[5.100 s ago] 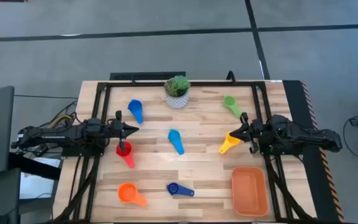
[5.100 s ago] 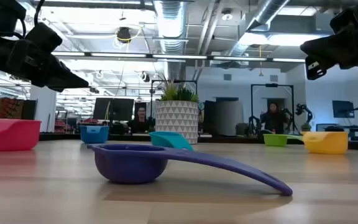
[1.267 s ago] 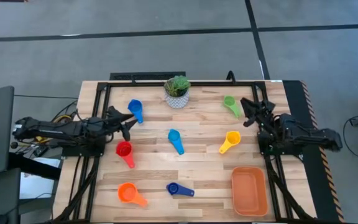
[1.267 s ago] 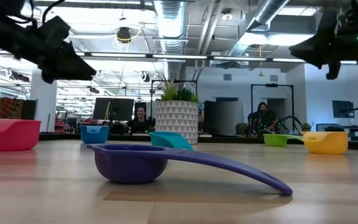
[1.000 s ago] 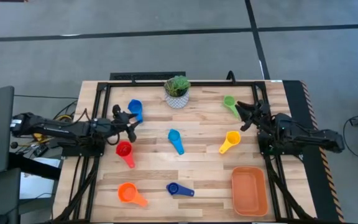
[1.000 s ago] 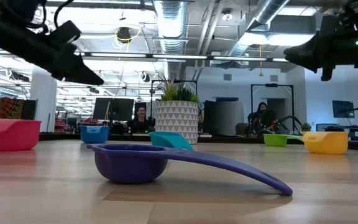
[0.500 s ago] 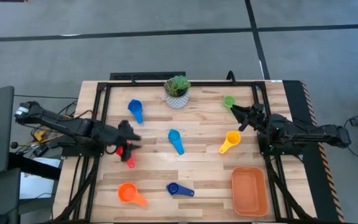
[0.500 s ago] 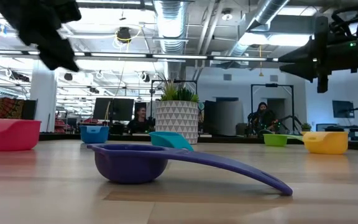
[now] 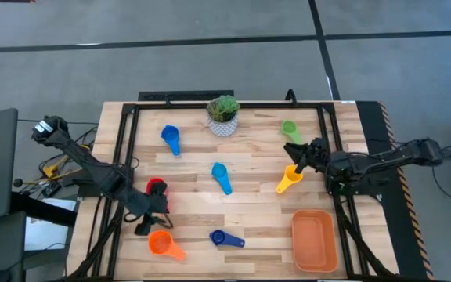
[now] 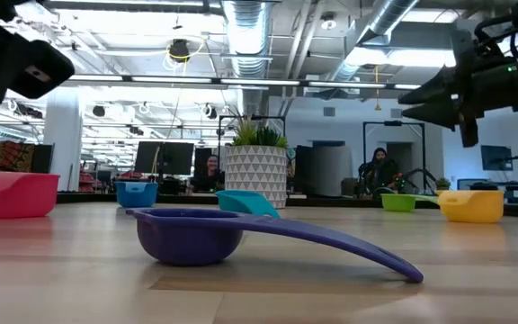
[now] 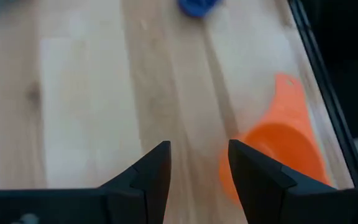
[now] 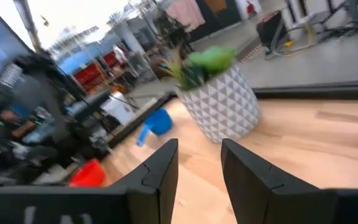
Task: Nest measuring cups in basket
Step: Stack the red measuring cup on top of the orange measuring cup, then stack the blue measuring cup on top of the red measuring cup
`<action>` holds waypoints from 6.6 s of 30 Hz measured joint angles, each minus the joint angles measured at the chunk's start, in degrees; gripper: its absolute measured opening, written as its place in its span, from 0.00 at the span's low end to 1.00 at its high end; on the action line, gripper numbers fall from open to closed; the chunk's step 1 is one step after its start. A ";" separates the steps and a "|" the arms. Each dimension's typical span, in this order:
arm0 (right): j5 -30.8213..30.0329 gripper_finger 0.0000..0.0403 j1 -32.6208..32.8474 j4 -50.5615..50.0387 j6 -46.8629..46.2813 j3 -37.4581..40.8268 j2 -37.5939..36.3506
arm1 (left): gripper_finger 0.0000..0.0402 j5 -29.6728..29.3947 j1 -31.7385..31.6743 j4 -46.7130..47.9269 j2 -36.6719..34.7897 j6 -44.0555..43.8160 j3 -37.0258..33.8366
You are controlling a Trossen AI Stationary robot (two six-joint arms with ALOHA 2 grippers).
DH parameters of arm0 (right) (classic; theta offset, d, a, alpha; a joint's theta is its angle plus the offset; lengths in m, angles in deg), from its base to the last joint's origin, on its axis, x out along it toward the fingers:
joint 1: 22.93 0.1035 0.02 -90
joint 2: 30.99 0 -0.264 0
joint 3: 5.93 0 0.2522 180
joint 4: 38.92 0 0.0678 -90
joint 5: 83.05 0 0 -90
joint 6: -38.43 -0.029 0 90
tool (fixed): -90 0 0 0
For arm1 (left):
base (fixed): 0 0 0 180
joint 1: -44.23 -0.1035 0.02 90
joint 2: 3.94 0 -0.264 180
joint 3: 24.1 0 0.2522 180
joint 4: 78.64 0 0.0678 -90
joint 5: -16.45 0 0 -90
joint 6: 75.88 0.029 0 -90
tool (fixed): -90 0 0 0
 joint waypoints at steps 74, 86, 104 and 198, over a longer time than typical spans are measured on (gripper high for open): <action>-7.61 0.28 8.70 7.74 -4.29 -11.21 30.25 | 0.02 -4.51 -33.86 40.58 19.45 16.06 14.02; -9.85 0.21 14.37 11.55 -2.89 -11.21 30.25 | 0.00 7.98 -15.93 45.64 16.53 -0.86 28.50; -12.60 0.19 16.86 12.95 -2.81 -11.21 30.26 | 0.00 19.44 -2.29 34.30 27.81 -22.56 28.56; -10.33 0.19 22.82 9.67 -8.95 -16.44 43.31 | 0.35 -4.59 -84.94 9.00 25.35 2.74 11.29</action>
